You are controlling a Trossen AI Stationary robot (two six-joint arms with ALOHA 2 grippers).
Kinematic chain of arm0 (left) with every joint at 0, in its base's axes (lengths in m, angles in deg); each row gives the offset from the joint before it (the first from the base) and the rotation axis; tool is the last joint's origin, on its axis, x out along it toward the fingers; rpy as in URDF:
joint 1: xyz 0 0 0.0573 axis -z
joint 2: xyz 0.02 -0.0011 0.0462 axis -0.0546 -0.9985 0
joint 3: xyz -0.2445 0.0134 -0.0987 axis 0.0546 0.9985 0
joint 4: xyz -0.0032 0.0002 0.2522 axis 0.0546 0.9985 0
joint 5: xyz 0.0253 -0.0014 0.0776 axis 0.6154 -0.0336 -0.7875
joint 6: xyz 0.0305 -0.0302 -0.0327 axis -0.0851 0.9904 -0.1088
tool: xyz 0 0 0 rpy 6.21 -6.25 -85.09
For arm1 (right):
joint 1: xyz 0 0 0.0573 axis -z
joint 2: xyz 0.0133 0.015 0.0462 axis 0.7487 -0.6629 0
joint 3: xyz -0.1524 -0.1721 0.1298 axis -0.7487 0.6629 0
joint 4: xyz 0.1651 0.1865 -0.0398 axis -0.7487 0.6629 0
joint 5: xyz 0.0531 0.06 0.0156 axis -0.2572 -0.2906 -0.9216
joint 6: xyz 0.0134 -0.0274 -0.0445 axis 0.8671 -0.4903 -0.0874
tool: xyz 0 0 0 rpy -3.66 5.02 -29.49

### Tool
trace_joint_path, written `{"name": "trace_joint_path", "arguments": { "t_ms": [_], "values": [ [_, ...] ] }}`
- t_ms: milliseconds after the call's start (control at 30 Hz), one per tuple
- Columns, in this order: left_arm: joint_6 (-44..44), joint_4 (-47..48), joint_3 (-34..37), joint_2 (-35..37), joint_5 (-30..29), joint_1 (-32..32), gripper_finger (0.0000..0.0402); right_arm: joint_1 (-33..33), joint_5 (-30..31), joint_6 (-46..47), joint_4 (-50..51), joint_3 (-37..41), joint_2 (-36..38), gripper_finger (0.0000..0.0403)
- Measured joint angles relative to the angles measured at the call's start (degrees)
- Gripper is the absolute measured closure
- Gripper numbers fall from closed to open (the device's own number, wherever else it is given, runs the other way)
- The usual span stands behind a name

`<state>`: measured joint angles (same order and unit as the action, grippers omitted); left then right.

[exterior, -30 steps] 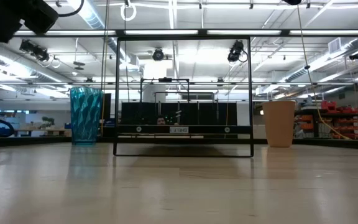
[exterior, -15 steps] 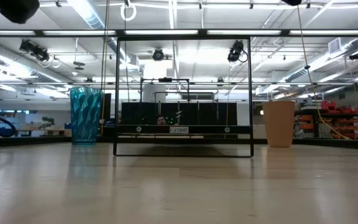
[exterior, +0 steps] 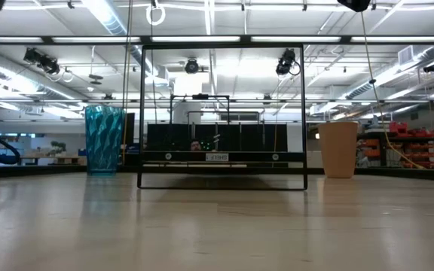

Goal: Stack small to large cups/mugs on shelf
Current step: Put the pink cup on the shelf

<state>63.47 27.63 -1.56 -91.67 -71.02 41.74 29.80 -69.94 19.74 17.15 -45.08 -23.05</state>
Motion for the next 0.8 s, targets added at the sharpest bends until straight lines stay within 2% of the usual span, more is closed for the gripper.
{"name": "trace_joint_path", "arguments": {
  "t_ms": [133,300,400,600,800],
  "values": [
    [3.2,-0.57,0.0,-0.93,-0.06,2.26,0.0295,0.0,-0.01,-0.04,0.04,0.0,0.0,0.0294],
    [6.15,-1.3,0.0,-1.24,-3.64,4.15,0.0285,0.0,-0.01,-0.5,0.02,0.0,0.0,0.0294],
    [6.79,-0.99,0.0,-1.34,-5.64,4.31,0.0279,0.0,-0.01,-0.5,0.02,0.0,0.0,0.0294],
    [8.12,0.29,1.69,-1.6,-5.99,4.3,0.0269,0.0,-0.01,-0.48,0.02,0.0,0.0,0.0294],
    [8.53,-7.2,6.8,-1.63,-5.51,4.28,0.0264,0.0,-0.01,0.04,-0.02,0.0,0.0,0.0294]
  ]
}}
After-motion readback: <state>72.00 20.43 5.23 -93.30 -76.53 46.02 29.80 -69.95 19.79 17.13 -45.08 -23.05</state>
